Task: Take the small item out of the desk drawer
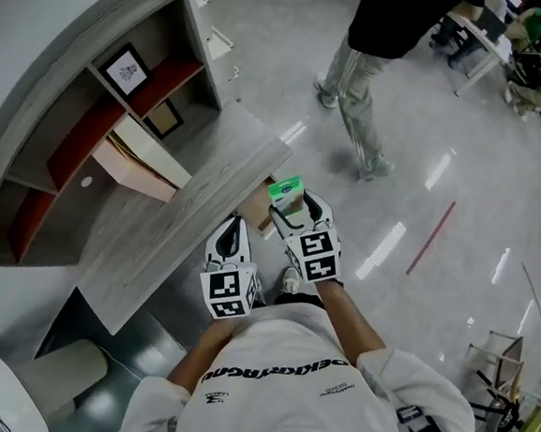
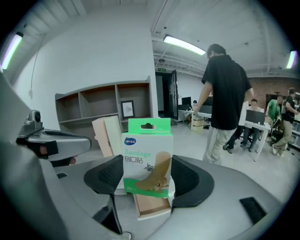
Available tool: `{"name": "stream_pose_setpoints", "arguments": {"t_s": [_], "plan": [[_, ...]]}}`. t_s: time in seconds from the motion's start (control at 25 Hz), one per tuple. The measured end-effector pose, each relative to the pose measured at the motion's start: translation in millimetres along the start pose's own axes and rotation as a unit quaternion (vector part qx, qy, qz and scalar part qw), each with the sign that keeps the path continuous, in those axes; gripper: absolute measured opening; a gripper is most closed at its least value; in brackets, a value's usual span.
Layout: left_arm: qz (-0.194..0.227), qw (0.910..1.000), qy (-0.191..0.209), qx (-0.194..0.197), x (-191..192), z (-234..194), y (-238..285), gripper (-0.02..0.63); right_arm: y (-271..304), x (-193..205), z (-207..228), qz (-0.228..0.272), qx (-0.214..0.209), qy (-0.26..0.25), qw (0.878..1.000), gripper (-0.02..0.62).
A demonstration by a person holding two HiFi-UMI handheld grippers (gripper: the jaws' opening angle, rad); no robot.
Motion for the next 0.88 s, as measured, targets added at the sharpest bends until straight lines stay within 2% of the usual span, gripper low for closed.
{"name": "stream_pose_setpoints", "arguments": {"t_s": [0.4,0.88], "plan": [[0.041,0.999,0.019,0.0,-39,-4,-9,0.015,-25,-39,-7,0.05,0.0,0.003,0.999,0.347],[0.076,0.9968,0.024,-0.005,-64,-9,-14,0.015,-39,-66,-12,0.089,-0.008,-0.002,0.996,0.347]]}}
Point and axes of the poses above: the fingertips, and each gripper's own axes: y forward along the fingers, z to its right, x out of its underside, the point moved 3 cm from there along -y, backward along the fingers, and after that the axes turned 8 degrees about x, right-handed, at the moved point
